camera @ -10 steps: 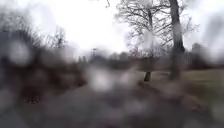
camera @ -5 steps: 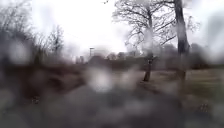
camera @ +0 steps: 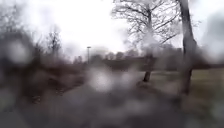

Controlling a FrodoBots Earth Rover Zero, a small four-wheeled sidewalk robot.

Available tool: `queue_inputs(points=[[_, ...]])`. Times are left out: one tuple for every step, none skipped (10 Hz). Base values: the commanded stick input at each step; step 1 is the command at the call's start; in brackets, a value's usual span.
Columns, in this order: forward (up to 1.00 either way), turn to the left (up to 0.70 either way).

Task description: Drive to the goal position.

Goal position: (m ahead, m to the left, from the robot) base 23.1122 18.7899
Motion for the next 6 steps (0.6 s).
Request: queue_inputs(points=[[1.00,0.21],[1.00,0.40],[1.00,0.40],[1.00,0.40],[1.00,0.40],[1.00,0.40]])
